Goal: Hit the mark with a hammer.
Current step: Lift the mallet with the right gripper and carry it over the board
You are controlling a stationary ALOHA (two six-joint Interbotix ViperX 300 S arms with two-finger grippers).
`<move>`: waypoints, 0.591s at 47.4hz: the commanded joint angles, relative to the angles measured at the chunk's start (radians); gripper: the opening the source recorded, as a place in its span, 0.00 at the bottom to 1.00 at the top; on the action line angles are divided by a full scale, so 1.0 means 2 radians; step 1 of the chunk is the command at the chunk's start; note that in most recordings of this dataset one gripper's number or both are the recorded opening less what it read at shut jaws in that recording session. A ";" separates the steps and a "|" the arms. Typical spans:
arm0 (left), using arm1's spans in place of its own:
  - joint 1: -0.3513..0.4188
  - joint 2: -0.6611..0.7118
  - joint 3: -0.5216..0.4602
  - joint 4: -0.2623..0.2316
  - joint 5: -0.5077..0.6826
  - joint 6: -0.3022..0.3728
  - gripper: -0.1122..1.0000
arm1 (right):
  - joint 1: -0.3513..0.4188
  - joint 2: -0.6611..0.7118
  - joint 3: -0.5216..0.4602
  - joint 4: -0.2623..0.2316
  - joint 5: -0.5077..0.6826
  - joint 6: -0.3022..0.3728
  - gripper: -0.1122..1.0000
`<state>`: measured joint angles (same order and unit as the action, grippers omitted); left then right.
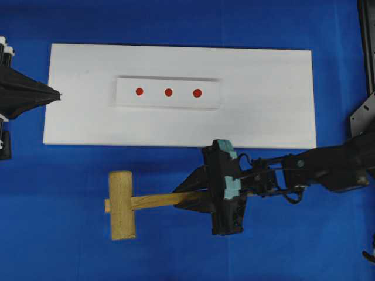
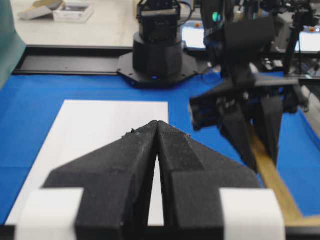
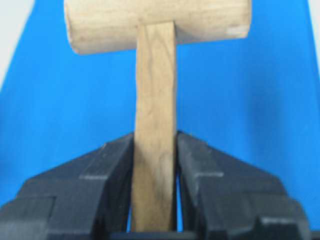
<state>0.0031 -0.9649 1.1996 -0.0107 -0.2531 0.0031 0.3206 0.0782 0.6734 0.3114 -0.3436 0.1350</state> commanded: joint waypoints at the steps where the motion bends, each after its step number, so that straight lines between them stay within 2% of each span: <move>1: -0.001 0.003 -0.005 -0.001 -0.002 -0.002 0.10 | 0.002 -0.046 -0.008 -0.001 0.018 -0.012 0.19; 15: -0.001 0.003 -0.005 -0.001 -0.002 -0.003 0.10 | -0.010 -0.066 -0.008 -0.001 0.033 -0.023 0.19; 22: -0.001 0.003 -0.005 -0.001 -0.002 -0.004 0.10 | -0.038 -0.070 -0.005 -0.002 0.035 -0.025 0.19; 28: -0.001 0.003 -0.005 -0.001 -0.002 -0.004 0.10 | -0.076 -0.077 -0.002 -0.013 0.044 -0.034 0.19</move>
<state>0.0031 -0.9649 1.1996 -0.0107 -0.2531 -0.0015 0.2086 -0.0291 0.6796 0.2976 -0.2577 0.0767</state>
